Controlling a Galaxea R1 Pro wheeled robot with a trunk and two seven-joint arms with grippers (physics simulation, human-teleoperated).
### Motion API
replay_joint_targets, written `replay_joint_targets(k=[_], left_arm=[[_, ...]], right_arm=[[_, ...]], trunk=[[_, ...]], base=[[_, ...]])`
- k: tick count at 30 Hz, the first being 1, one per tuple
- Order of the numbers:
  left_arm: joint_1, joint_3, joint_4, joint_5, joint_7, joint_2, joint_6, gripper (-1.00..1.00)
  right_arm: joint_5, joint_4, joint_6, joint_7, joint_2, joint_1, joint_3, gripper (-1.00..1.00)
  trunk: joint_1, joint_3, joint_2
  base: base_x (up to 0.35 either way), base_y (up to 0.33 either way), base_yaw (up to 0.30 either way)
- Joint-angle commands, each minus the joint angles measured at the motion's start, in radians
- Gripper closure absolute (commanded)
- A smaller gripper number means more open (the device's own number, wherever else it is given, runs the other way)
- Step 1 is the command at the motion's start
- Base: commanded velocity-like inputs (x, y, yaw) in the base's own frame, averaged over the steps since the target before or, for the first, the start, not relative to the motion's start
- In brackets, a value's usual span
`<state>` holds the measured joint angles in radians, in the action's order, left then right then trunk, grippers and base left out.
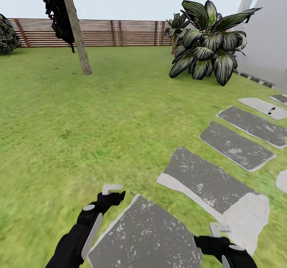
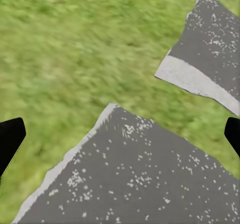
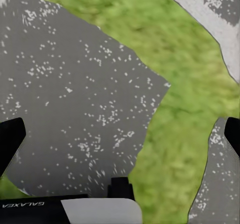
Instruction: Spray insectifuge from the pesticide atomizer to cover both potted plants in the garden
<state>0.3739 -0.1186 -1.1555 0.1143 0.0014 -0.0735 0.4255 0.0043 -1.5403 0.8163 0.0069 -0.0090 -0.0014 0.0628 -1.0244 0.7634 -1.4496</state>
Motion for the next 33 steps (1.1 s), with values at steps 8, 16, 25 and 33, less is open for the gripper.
replay_joint_targets(k=[8, 16, 25, 33], left_arm=[[0.0, 0.0, -0.001, 0.007, 0.0, 0.0, 0.006, -1.0], [0.0, 0.0, -0.001, 0.007, 0.0, 0.0, 0.006, -1.0], [0.0, 0.0, -0.001, 0.007, 0.0, 0.0, 0.006, -1.0], [0.0, 0.0, -0.001, 0.007, 0.0, 0.0, 0.006, -1.0]], right_arm=[[0.001, -0.001, 0.004, 0.001, 0.0, 0.0, 0.0, -1.0], [0.0, -0.001, 0.004, 0.001, 0.0, 0.0, 0.0, -1.0], [0.001, -0.001, 0.004, 0.001, 0.0, 0.0, 0.0, -1.0], [0.0, -0.001, 0.004, 0.001, 0.0, 0.0, 0.0, -1.0]], trunk=[[-0.001, 0.001, 0.0], [-0.001, 0.001, 0.0], [-0.001, 0.001, 0.0], [-0.001, 0.001, 0.0]], base=[[0.34, 0.0, 0.0], [0.34, 0.0, 0.0], [0.34, 0.0, -0.007], [0.34, 0.0, -0.169]])
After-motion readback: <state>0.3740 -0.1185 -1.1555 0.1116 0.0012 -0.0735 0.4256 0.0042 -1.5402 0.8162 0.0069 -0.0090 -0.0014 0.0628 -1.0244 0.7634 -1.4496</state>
